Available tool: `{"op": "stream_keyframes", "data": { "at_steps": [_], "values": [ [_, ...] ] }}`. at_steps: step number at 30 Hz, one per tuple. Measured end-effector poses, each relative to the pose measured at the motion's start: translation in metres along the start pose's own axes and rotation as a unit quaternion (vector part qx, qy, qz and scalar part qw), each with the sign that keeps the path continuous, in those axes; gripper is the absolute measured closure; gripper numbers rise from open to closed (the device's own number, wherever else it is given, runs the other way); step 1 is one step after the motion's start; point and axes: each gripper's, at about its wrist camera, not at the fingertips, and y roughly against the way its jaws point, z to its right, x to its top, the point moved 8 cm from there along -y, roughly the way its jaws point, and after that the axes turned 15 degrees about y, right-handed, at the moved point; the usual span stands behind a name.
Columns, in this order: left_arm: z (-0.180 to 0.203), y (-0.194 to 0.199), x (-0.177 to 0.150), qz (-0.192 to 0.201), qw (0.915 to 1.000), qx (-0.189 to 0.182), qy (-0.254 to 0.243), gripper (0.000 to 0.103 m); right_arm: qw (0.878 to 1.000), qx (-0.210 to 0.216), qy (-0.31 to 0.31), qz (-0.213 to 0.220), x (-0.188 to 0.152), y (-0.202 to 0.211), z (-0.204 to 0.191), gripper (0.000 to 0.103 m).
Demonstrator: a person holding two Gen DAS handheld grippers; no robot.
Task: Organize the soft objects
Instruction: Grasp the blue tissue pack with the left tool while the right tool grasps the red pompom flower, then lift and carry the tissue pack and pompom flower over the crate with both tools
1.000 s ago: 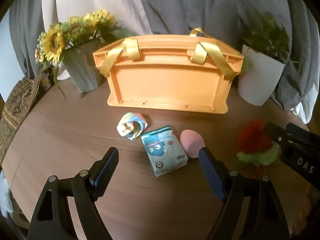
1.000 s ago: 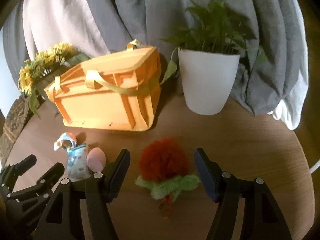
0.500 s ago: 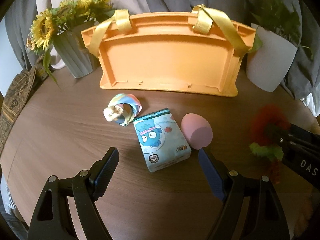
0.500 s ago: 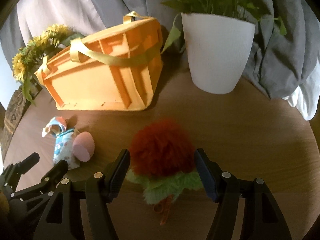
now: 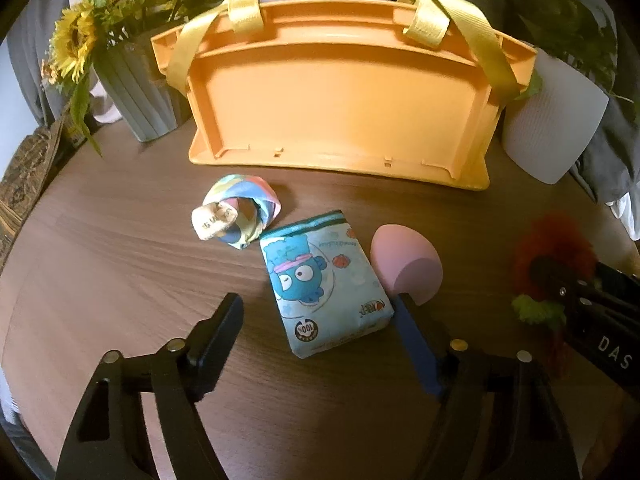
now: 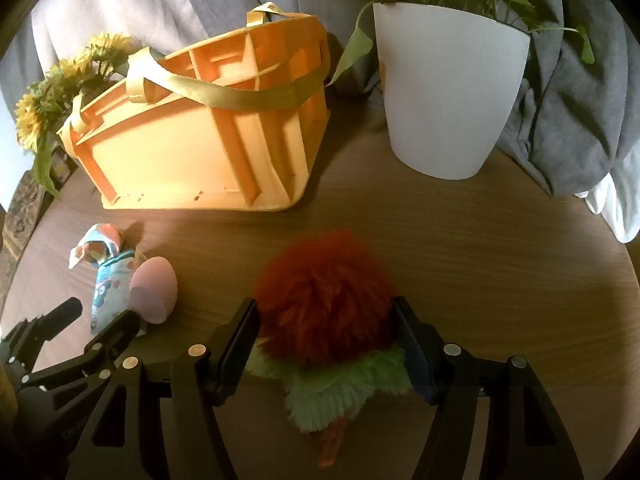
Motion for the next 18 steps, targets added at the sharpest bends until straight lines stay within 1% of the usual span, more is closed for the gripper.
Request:
{"op": "stream_keyframes", "data": {
  "at_steps": [1,2,4,5,8,14,18],
  "values": [
    [-0.0001,-0.0006,-0.0005,-0.002,1.0000,-0.003,0.001,0.035,1.000,-0.001,0.001,0.000,-0.0006,0.0000,0.0003,0.040],
    [-0.0002,-0.0011,-0.0010,-0.004,1.0000,-0.005,0.002,0.037,1.000,-0.001,0.002,-0.001,-0.0008,-0.0002,-0.0002,0.043],
    [-0.0006,-0.0023,-0.0017,-0.010,0.9999,-0.013,0.003,0.046,1.000,-0.001,0.003,-0.004,-0.0016,-0.0010,-0.0013,0.046],
    [-0.0009,-0.0032,-0.0015,-0.012,0.9998,-0.016,0.004,0.049,1.000,0.000,0.003,-0.005,-0.0021,-0.0014,-0.0022,0.049],
    [-0.0013,-0.0034,-0.0007,-0.010,0.9997,-0.020,0.003,0.049,1.000,0.001,0.006,-0.008,-0.0028,-0.0020,-0.0037,0.057],
    [-0.0030,-0.0008,0.0004,0.000,0.9997,-0.024,0.000,0.050,1.000,-0.006,0.007,-0.005,-0.0042,-0.0007,-0.0045,0.066],
    [-0.0038,0.0055,0.0025,0.015,0.9996,-0.026,-0.005,0.050,1.000,-0.012,0.009,0.001,-0.0031,0.0035,-0.0064,0.070]
  ]
}}
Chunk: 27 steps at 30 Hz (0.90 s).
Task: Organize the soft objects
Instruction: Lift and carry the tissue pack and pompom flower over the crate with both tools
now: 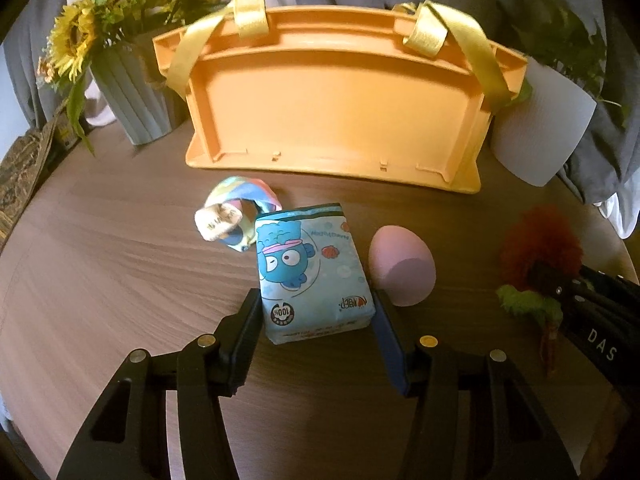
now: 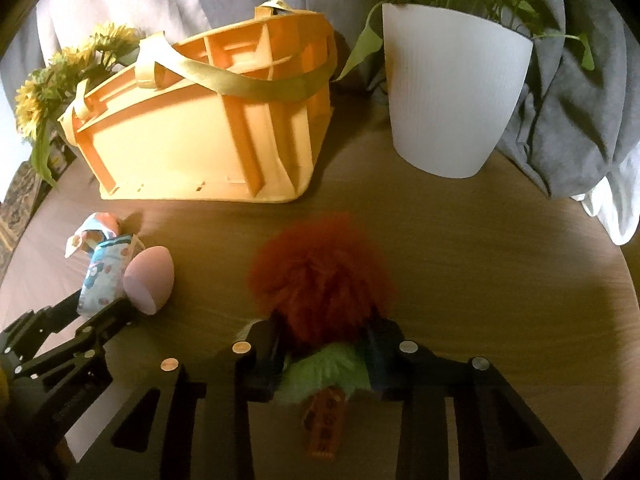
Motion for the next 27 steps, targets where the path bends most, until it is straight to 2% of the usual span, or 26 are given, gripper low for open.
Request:
{"op": "stream_keyframes", "data": {
  "at_steps": [16,27],
  "values": [
    [0.000,0.046,0.014,0.045,0.9984,-0.034,-0.012,0.050,0.999,-0.020,-0.001,0.050,0.013,0.046,-0.010,0.073],
    [0.001,0.086,0.033,0.081,0.9945,-0.062,-0.025,0.050,0.995,-0.040,-0.007,0.096,0.021,0.085,-0.018,0.082]
  ]
}}
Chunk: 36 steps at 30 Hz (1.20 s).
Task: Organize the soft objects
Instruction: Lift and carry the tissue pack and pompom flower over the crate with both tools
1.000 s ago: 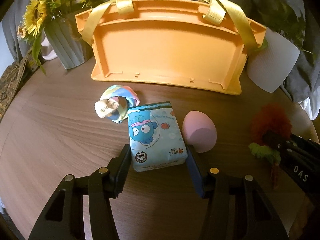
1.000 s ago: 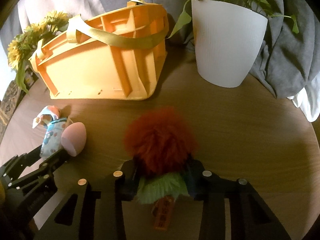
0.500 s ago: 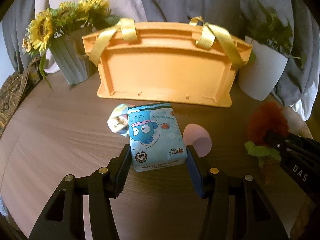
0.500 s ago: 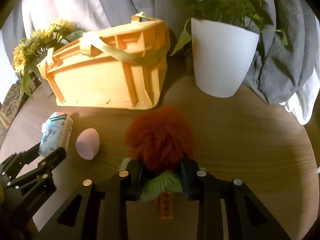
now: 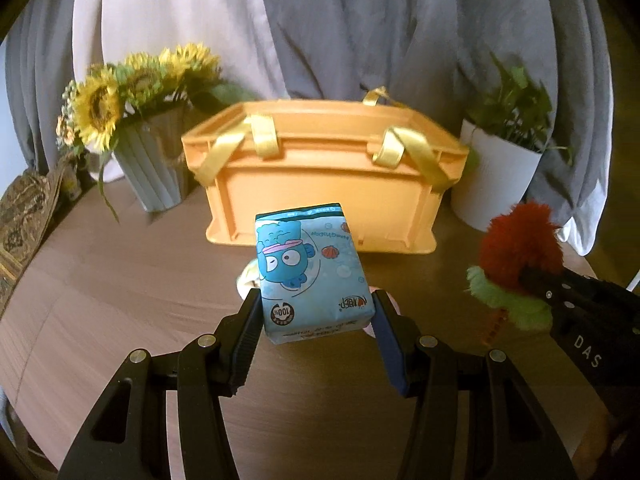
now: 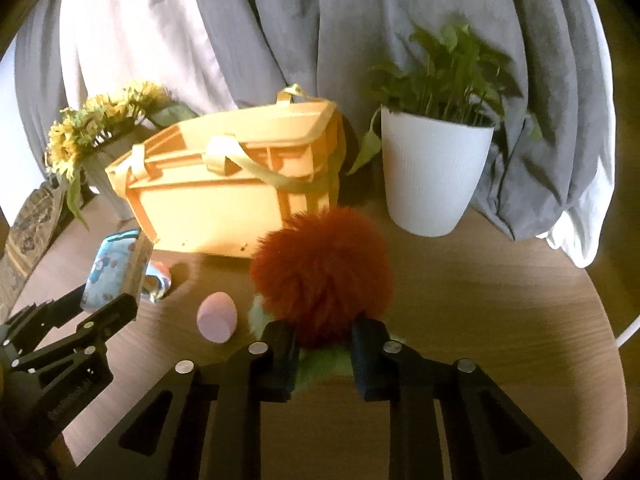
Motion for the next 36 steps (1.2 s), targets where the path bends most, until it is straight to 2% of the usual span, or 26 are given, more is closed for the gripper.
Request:
{"op": "stream_keyframes", "data": {
  "at_steps": [20,36],
  "values": [
    [-0.008,0.053,0.059,0.071,0.9967,-0.036,-0.012,0.050,0.993,-0.035,0.002,0.110,0.065,0.063,-0.018,0.084],
    [-0.016,0.066,0.115,0.113,0.9904,-0.074,-0.030,0.050,0.985,-0.060,-0.018,0.163,0.115,0.083,-0.036,0.084]
  ]
}}
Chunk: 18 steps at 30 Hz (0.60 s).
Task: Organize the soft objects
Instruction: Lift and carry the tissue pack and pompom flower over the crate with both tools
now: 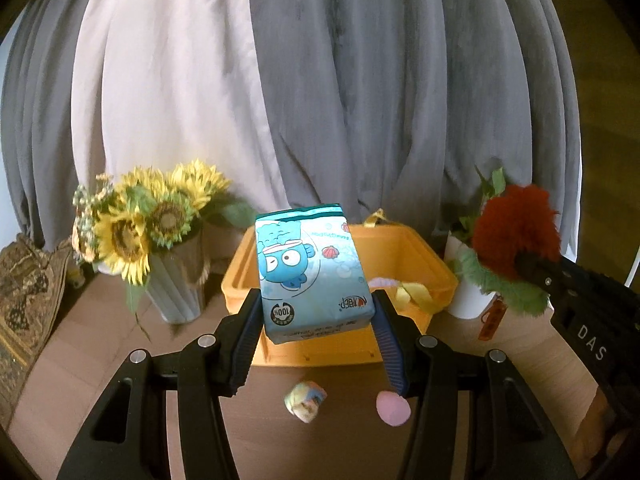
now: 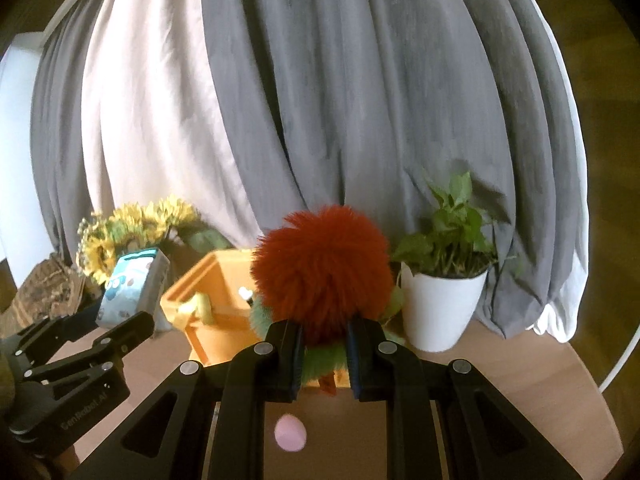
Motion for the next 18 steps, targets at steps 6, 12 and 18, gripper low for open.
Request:
{"op": "stream_keyframes", "data": {
  "at_steps": [6,12,18],
  "values": [
    [-0.007,-0.002,0.018,0.014,0.9997,-0.012,-0.013,0.050,1.000,-0.007,-0.009,0.015,0.017,-0.007,-0.009,0.084],
    [-0.017,-0.011,0.035,0.022,0.9992,-0.025,-0.022,0.050,1.000,-0.016,-0.011,0.025,0.032,-0.015,-0.021,0.084],
    [-0.023,-0.023,0.053,0.028,0.9984,-0.038,-0.031,0.050,0.999,-0.026,-0.012,0.034,0.046,-0.023,-0.029,0.084]
  ]
}}
